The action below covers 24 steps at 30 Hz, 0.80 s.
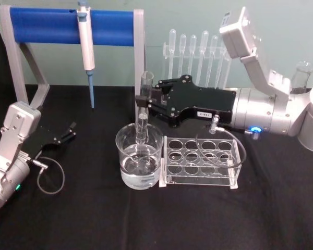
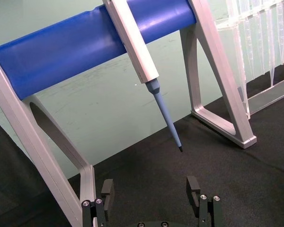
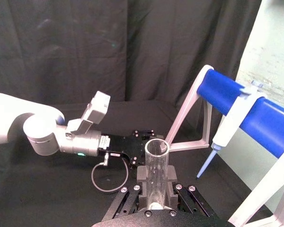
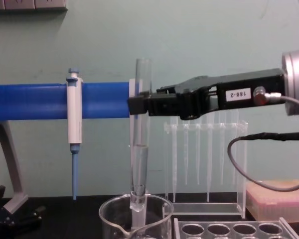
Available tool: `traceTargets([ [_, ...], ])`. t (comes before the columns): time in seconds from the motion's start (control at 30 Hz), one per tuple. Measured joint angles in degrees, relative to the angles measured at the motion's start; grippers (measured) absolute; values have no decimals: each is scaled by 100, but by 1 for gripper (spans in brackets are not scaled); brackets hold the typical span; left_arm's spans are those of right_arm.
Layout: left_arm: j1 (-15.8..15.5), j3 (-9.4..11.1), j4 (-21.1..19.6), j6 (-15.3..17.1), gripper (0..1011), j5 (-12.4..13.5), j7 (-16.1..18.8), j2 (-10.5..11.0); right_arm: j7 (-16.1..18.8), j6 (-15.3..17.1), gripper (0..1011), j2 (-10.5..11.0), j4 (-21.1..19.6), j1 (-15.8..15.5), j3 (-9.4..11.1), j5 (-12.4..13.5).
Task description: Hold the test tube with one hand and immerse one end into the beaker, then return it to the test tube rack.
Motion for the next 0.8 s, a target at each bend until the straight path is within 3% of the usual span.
traceTargets([
  [0.8,0,0,0,0,1000,0,0,0,67,-182,241,-296,560,-242,-83,-495],
])
